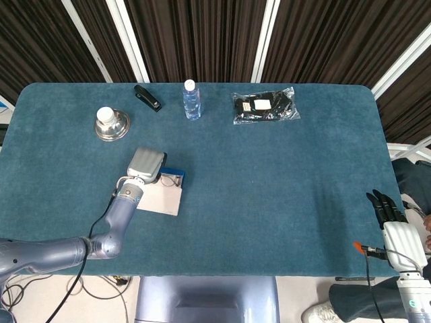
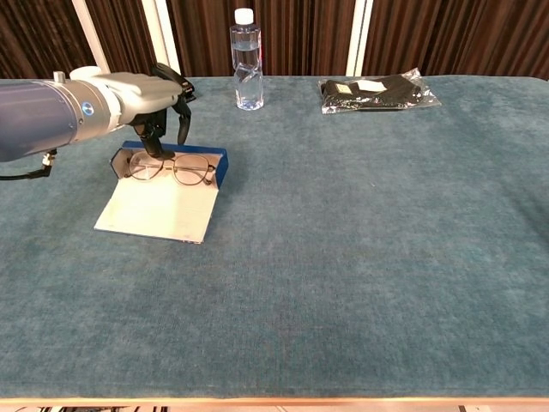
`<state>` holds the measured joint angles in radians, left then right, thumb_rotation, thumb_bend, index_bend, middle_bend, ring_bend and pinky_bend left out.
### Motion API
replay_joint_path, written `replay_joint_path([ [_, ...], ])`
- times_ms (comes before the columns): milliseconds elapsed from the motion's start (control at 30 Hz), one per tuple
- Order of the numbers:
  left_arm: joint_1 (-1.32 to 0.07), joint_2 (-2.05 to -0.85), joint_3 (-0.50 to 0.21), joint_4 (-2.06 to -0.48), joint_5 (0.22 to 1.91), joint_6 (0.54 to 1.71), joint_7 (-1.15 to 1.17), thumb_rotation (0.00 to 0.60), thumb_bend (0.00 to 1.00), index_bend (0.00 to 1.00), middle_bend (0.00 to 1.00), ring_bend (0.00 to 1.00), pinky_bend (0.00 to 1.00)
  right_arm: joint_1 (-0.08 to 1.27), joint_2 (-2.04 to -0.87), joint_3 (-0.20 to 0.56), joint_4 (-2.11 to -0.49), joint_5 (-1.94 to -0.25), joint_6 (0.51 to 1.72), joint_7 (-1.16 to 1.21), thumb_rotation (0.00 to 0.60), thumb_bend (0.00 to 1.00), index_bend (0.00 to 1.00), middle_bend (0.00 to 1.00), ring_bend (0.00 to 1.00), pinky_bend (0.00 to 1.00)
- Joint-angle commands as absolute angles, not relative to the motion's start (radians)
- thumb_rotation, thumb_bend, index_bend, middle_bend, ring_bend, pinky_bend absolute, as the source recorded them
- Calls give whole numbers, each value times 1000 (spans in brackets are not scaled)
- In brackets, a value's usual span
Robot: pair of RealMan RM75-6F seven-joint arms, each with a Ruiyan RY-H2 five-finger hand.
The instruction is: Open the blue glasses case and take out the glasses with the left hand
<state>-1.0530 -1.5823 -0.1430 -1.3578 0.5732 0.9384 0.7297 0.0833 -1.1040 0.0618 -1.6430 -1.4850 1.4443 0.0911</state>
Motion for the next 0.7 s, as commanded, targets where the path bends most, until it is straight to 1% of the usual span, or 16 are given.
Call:
replay_joint_path([
  [33, -1055, -1571, -118, -1383, 612, 980, 778, 600, 392, 547, 1000, 968, 1000, 84, -1104, 62, -1643, -1485, 1444, 91, 600, 53, 0, 0, 0, 225],
  [167, -1051, -1566, -97, -1408, 660, 1026, 816, 600, 398, 551, 1000, 968, 1000, 84, -1103, 62, -1644, -1485, 1443, 93, 600, 53, 0, 0, 0, 225],
  [333, -1039, -1566, -89, -1427, 680, 1063, 840, 600, 398, 560, 1000, 969, 1000, 83, -1102, 61, -1644, -1487, 1445, 96, 600, 53, 0, 0, 0, 225],
  [700, -1000, -1604, -95, -1396, 718, 1137, 846, 600, 413, 590, 1000, 976, 1000, 83, -1101, 61, -1644, -1489, 1446, 100, 600, 54, 0, 0, 0, 225],
])
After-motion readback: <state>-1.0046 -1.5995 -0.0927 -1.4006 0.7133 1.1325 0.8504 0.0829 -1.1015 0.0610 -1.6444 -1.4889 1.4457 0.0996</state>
